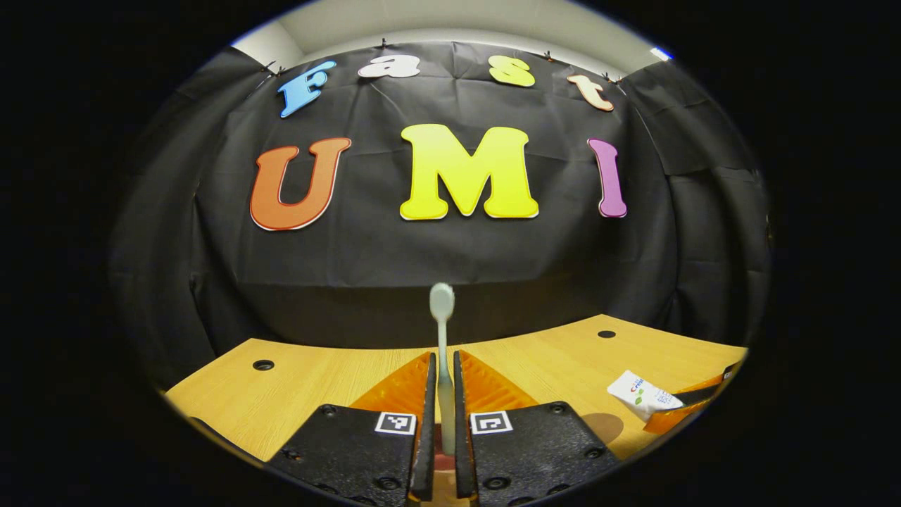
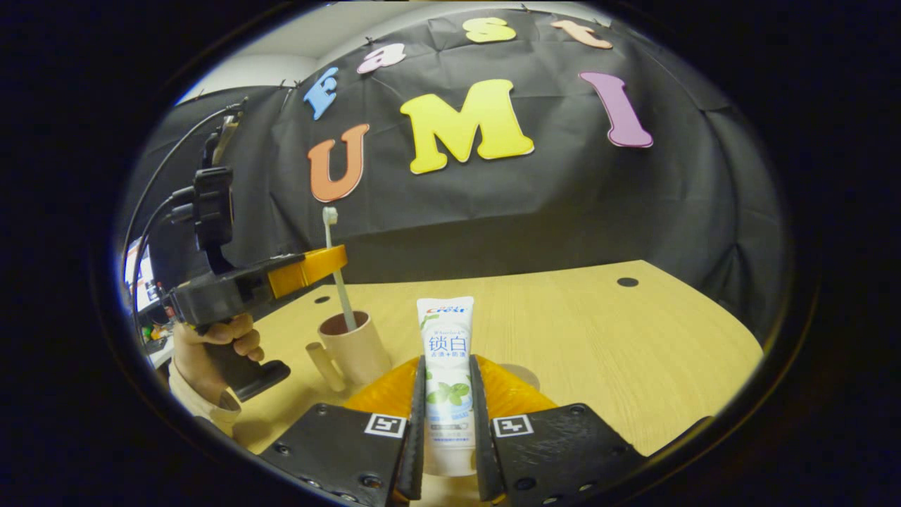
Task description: Put the toothbrush and toothpaste on the desktop into the cup, then pick up the cup and place it on the coaster on the desktop.
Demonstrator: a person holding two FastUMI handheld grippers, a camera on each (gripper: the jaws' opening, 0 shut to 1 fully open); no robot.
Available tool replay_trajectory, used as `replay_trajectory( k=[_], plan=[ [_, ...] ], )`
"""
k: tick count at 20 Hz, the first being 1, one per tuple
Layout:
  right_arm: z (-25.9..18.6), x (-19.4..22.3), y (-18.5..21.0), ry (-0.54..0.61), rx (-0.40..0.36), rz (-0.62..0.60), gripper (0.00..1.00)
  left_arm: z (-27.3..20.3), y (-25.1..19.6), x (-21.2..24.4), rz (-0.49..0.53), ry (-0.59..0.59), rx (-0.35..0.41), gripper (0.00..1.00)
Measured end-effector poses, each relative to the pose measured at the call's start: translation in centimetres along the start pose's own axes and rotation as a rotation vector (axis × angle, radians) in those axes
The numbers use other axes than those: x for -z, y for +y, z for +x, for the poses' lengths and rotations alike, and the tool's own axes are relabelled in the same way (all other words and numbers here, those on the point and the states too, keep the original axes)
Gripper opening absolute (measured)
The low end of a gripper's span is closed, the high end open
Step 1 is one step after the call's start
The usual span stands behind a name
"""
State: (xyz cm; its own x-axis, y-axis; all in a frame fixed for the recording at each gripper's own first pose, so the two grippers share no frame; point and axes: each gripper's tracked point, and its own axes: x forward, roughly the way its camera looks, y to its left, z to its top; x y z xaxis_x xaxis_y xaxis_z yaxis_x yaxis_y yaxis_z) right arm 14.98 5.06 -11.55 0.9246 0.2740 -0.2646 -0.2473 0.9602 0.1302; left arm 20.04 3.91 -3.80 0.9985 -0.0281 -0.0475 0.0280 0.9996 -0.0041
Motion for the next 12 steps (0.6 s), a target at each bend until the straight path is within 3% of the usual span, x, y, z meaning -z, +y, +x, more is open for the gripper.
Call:
replay_trajectory(
  k=[2,4,8,12],
  plan=[
    [0.1,-0.5,0.3,-0.01,0.0,0.0,0.31,-0.3,0.7,-0.1,-0.019,-0.005,-0.023,0.28],
    [0.1,-1.1,0.5,-0.026,0.006,-0.011,0.3,-0.8,0.6,0.0,-0.035,-0.003,-0.026,0.77],
    [0.3,-3.0,2.2,-0.077,-0.002,-0.033,0.33,-2.5,0.7,-0.6,-0.033,0.006,-0.033,0.98],
    [1.1,-4.8,4.5,-0.138,-0.033,-0.062,0.31,-5.3,1.5,-0.9,-0.065,-0.001,-0.048,0.98]
  ],
)
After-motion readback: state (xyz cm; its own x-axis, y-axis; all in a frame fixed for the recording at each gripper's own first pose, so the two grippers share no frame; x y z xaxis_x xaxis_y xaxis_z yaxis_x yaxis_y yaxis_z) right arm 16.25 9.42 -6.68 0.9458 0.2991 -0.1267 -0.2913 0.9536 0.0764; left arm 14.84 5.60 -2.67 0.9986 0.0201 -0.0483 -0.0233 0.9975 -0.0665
